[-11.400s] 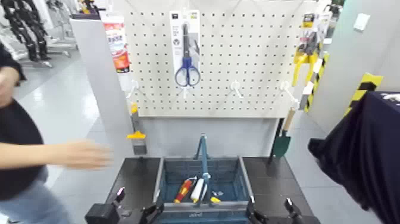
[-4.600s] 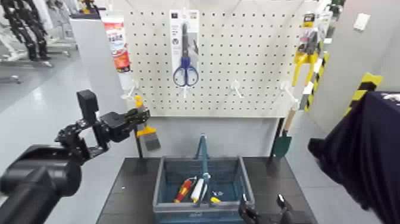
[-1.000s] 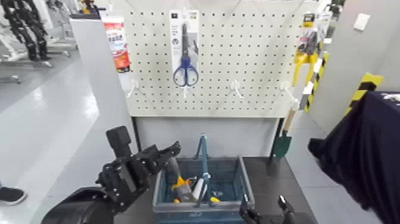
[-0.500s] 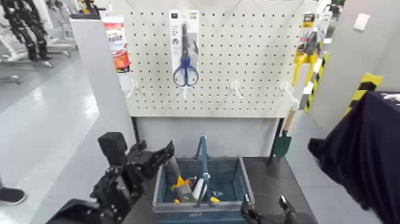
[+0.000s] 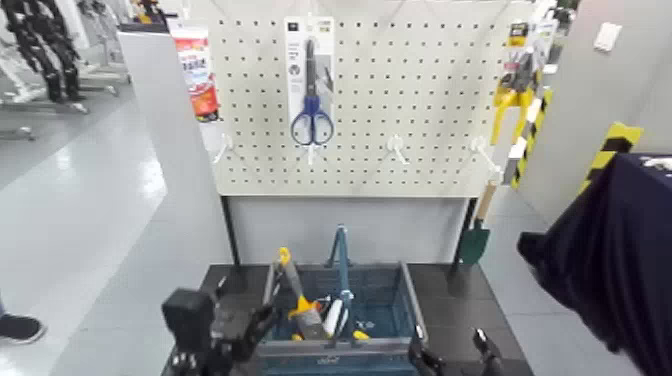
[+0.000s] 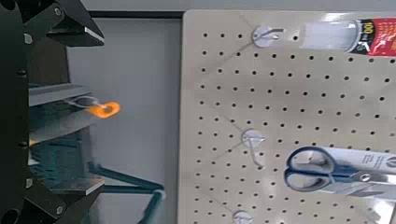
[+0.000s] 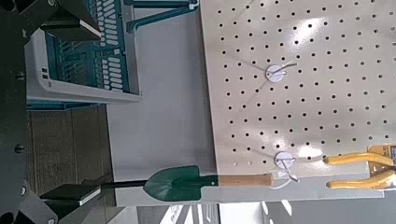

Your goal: Put the yellow paint brush into the crate.

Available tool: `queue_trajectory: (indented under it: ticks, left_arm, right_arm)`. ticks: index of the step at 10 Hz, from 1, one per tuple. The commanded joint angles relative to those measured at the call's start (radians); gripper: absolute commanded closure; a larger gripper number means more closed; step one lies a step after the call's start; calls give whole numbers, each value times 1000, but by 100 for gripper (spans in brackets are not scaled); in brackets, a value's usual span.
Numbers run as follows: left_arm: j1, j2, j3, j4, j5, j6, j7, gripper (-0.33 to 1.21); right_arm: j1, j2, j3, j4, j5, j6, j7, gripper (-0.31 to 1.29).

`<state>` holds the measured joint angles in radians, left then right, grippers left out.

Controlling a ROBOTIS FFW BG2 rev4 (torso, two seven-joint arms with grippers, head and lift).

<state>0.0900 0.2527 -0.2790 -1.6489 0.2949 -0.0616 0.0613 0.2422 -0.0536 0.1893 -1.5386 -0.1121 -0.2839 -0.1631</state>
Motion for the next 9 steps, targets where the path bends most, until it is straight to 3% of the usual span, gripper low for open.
queue_trajectory:
  ticks: [1, 5, 9]
  left_arm:
    - [96, -53, 43, 41, -112, -107, 8, 23]
    - [152, -95, 86, 49, -157, -179, 40, 23]
    - [155, -101, 83, 47, -158, -185, 41, 23]
  right_arm:
    - [5, 1, -5, -5, 8, -4, 1, 15]
    - [12, 1, -10, -17, 22, -1, -4, 15]
    - [12, 5, -14, -28, 43, 20, -1, 15]
